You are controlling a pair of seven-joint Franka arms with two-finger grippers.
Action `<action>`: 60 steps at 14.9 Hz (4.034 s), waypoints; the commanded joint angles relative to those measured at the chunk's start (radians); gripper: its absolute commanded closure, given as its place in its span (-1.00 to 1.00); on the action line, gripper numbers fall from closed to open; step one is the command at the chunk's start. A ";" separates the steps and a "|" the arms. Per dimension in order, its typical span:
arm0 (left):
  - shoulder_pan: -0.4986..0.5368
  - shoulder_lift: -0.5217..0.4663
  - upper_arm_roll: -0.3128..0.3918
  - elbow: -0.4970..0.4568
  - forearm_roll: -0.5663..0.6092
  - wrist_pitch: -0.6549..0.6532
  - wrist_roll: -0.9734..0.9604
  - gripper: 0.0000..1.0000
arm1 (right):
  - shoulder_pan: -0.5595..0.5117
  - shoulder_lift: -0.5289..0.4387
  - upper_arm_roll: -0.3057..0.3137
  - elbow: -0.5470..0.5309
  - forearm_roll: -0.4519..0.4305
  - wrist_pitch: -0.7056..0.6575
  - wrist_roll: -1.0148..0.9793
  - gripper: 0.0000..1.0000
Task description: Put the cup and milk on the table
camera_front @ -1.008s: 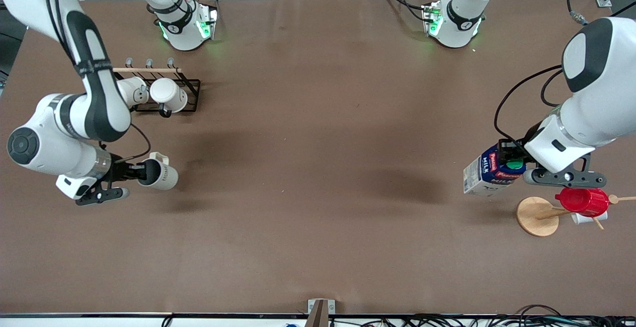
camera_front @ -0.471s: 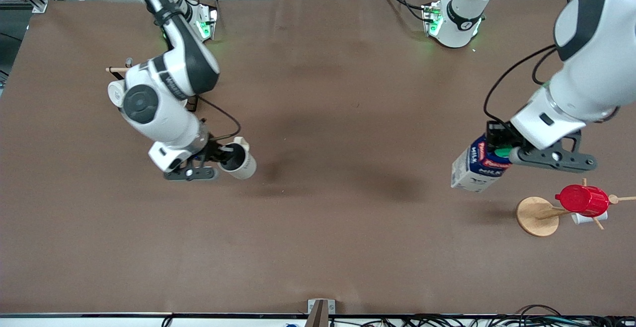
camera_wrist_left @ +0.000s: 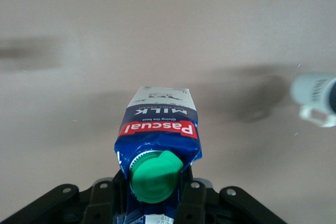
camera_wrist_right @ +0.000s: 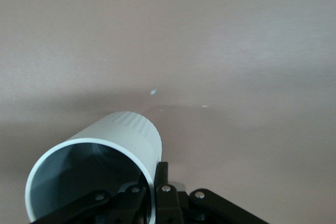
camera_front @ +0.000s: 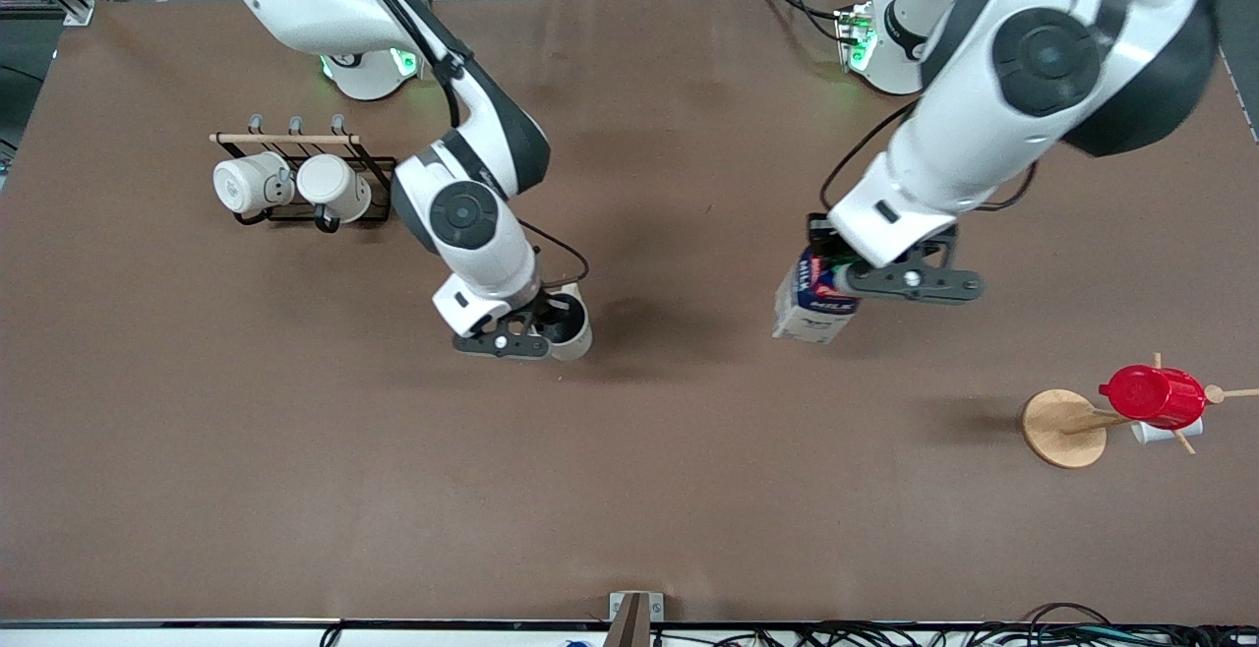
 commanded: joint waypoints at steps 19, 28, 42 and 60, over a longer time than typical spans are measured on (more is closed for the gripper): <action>-0.195 0.308 0.009 0.096 0.067 0.181 -0.315 0.52 | 0.078 0.113 0.000 0.096 -0.091 0.051 0.064 -1.00; -0.237 0.366 0.024 0.096 0.073 0.265 -0.403 0.19 | -0.166 -0.262 0.001 0.000 -0.050 -0.278 -0.090 -1.00; -0.101 0.110 0.053 0.103 0.141 0.185 -0.319 -1.00 | -0.381 -0.563 -0.291 0.101 0.131 -0.718 -0.583 -1.00; 0.118 -0.428 0.313 -0.217 -0.071 -0.175 0.381 -1.00 | -0.395 -0.582 -0.288 0.121 0.113 -0.742 -0.675 -1.00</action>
